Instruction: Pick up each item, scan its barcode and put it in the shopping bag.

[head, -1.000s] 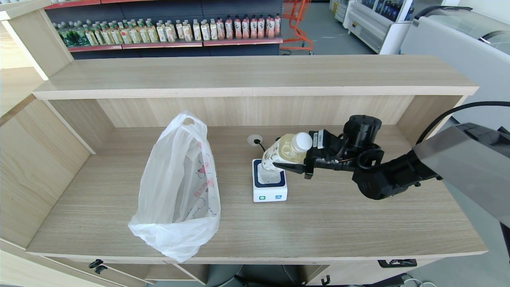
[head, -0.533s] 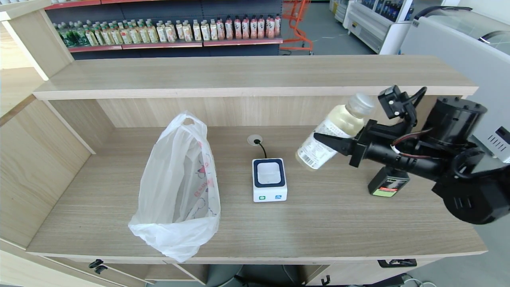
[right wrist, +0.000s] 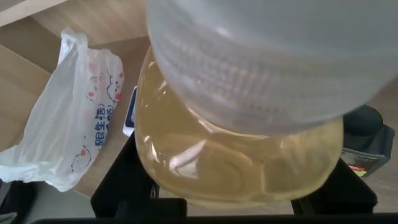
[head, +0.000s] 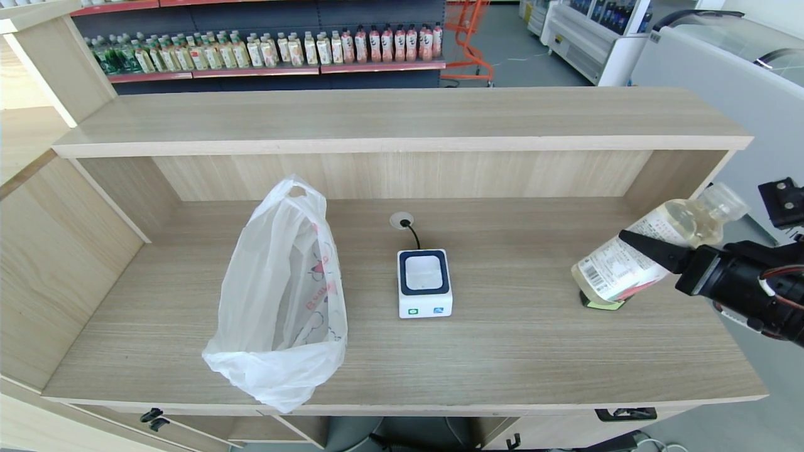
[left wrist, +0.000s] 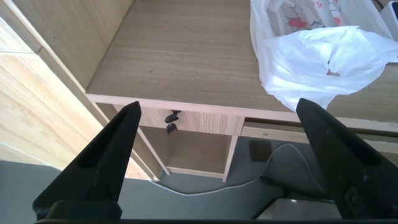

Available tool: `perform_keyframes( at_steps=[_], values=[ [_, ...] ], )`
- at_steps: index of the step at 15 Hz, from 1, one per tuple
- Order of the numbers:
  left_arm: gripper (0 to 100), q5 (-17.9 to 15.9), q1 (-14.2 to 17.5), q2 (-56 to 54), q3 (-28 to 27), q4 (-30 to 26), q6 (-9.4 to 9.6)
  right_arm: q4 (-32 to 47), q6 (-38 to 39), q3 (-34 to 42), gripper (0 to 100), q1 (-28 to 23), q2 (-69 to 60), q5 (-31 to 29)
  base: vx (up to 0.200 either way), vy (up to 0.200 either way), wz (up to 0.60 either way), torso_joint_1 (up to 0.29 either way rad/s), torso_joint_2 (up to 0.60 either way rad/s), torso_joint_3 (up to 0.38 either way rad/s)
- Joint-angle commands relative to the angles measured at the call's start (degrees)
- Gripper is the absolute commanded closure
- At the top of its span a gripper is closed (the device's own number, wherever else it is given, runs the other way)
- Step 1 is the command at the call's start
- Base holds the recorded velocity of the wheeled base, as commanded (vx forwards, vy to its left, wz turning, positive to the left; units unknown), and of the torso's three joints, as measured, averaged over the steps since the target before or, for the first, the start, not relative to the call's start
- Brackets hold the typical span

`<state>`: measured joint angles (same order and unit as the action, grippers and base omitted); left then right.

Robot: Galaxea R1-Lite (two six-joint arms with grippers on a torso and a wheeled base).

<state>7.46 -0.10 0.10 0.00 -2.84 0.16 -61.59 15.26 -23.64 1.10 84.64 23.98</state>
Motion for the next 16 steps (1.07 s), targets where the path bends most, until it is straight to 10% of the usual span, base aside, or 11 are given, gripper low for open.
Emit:
perform_keyframes(
  at_steps=[1, 10, 16],
  values=[
    [0, 0.0, 0.0, 0.0, 0.0, 0.0, 0.02, 0.0, 0.6, 0.8, 100, -1.1, -1.4, 0.0, 0.000, 0.000, 0.00, 0.000, 0.00, 0.000],
    [0, 0.0, 0.0, 0.0, 0.0, 0.0, -0.33, 0.2, 5.4, 1.8, 100, -0.1, -0.7, 0.5, 0.000, 0.178, 0.00, 0.001, 0.00, 0.001],
    [0, 0.0, 0.0, 0.0, 0.0, 0.0, -0.25, 0.4, 5.4, -2.9, 100, 11.2, 1.8, -0.2, 0.000, 0.200, 0.00, 0.002, 0.00, 0.001]
  ],
)
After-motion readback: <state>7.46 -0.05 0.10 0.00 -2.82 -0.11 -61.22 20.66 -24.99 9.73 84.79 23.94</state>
